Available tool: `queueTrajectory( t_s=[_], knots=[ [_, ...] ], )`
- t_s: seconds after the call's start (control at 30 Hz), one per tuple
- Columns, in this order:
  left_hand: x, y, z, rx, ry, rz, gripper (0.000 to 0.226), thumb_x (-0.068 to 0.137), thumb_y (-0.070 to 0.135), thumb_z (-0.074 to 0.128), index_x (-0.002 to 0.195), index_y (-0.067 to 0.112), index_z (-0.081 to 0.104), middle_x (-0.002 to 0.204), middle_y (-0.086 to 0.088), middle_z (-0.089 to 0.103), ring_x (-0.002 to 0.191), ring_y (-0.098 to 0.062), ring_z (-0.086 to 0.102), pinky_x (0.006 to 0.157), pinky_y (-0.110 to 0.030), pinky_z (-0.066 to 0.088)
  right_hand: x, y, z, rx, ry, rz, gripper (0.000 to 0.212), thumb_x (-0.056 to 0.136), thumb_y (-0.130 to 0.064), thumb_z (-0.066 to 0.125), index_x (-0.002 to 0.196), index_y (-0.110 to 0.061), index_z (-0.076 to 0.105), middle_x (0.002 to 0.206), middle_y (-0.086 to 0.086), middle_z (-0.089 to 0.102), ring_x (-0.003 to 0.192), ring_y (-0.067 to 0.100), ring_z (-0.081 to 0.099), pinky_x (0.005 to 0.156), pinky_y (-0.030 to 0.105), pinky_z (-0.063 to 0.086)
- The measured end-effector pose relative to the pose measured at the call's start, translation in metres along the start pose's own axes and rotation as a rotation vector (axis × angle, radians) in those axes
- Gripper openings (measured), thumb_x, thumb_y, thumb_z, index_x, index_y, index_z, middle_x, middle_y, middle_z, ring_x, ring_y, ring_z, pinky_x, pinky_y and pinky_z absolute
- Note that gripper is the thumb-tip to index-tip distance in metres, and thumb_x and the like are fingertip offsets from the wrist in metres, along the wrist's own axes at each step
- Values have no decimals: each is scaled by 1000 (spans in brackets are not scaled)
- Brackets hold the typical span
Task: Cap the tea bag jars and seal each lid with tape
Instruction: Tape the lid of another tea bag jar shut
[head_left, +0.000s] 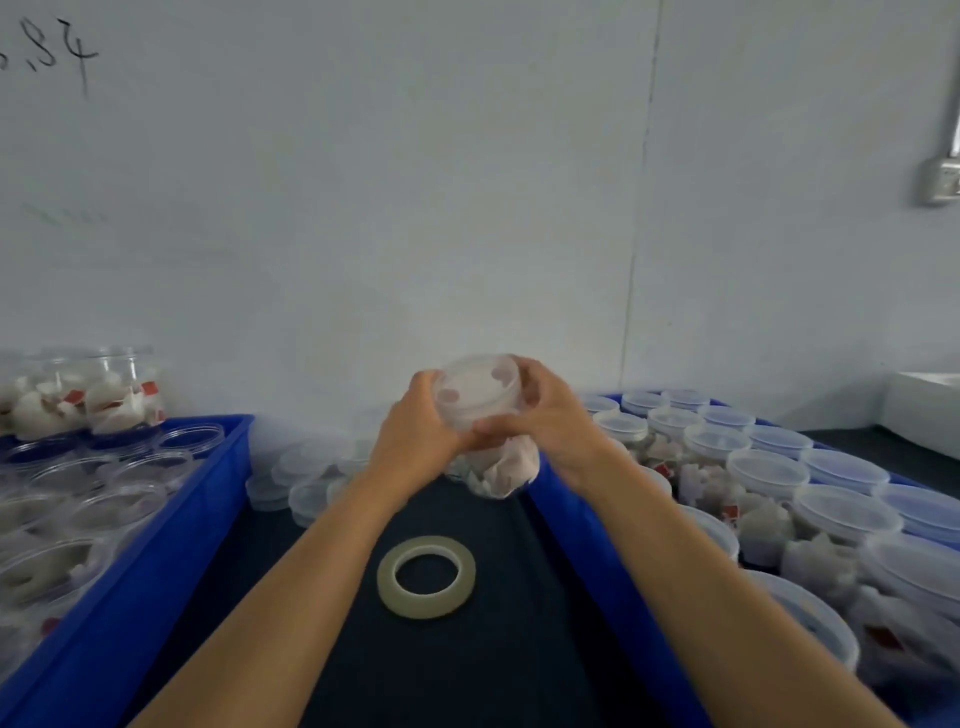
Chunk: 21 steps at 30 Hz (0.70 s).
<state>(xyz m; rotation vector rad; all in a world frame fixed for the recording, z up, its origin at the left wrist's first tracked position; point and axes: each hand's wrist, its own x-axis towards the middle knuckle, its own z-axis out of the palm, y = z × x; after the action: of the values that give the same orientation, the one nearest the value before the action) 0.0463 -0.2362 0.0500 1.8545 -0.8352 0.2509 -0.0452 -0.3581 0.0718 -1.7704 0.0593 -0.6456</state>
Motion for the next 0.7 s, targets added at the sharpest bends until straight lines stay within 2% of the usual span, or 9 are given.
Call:
queueTrajectory(
  t_s=[0.17, 0.27, 0.33, 0.4, 0.47, 0.5, 0.57, 0.6, 0.7],
  knots=[
    [44, 42, 67, -149, -26, 74, 82, 65, 32, 89, 131, 8, 47, 122, -4, 60, 108, -21, 60, 86, -34, 52, 25, -14, -80, -100, 67, -68, 75, 65, 9, 80, 130, -8, 49, 120, 3, 57, 113, 17, 54, 98, 35, 48],
    [58, 53, 109, -200, -62, 76, 78, 68, 27, 88, 129, 8, 44, 115, 3, 56, 99, -13, 56, 70, -8, 43, 32, -3, -116, -155, 124, -56, 76, 65, 10, 80, 131, -6, 47, 126, 8, 55, 115, 20, 53, 98, 35, 48],
    [64, 52, 136, -223, -89, 77, 66, 66, 20, 89, 116, 7, 49, 107, 4, 59, 92, -11, 58, 64, -5, 42, 34, 11, -135, -173, 169, -31, 76, 64, 12, 79, 131, -4, 47, 129, 11, 54, 119, 24, 51, 101, 40, 47],
    [69, 48, 164, -225, -124, 47, 65, 66, 16, 89, 117, 0, 52, 112, -8, 62, 99, -22, 61, 76, -22, 52, 36, 29, -149, -190, 212, -1, 76, 64, 13, 79, 130, -4, 47, 130, 13, 53, 121, 27, 50, 101, 41, 46],
    [70, 43, 186, -234, -138, 23, 69, 68, 15, 88, 123, -1, 50, 120, -17, 57, 107, -29, 59, 87, -38, 52, 39, 44, -161, -189, 240, 22, 76, 64, 13, 79, 129, -6, 46, 130, 12, 52, 120, 26, 49, 99, 39, 47],
    [70, 42, 196, -239, -129, 32, 70, 69, 17, 87, 125, 0, 48, 122, -16, 54, 107, -27, 57, 86, -34, 52, 41, 51, -166, -181, 255, 24, 77, 64, 13, 79, 129, -7, 46, 130, 11, 52, 119, 25, 48, 96, 37, 48],
    [72, 40, 209, -237, -125, 61, 78, 69, 20, 87, 131, 4, 41, 124, -10, 46, 102, -16, 51, 77, -14, 47, 47, 61, -176, -185, 279, 21, 78, 63, 13, 80, 130, -7, 45, 128, 9, 52, 116, 22, 48, 91, 33, 48],
    [74, 40, 213, -237, -141, 74, 84, 68, 22, 87, 134, 7, 38, 124, -8, 44, 102, -14, 48, 77, -12, 44, 50, 65, -180, -204, 283, 25, 79, 63, 12, 80, 130, -7, 44, 126, 8, 52, 114, 21, 48, 90, 33, 48],
    [82, 39, 226, -185, -233, 78, 88, 68, 28, 87, 137, 12, 35, 125, -10, 47, 109, -23, 52, 89, -34, 49, 58, 81, -192, -267, 322, 73, 74, 68, 7, 80, 132, -6, 43, 126, 10, 52, 116, 24, 50, 98, 40, 47]
  ],
)
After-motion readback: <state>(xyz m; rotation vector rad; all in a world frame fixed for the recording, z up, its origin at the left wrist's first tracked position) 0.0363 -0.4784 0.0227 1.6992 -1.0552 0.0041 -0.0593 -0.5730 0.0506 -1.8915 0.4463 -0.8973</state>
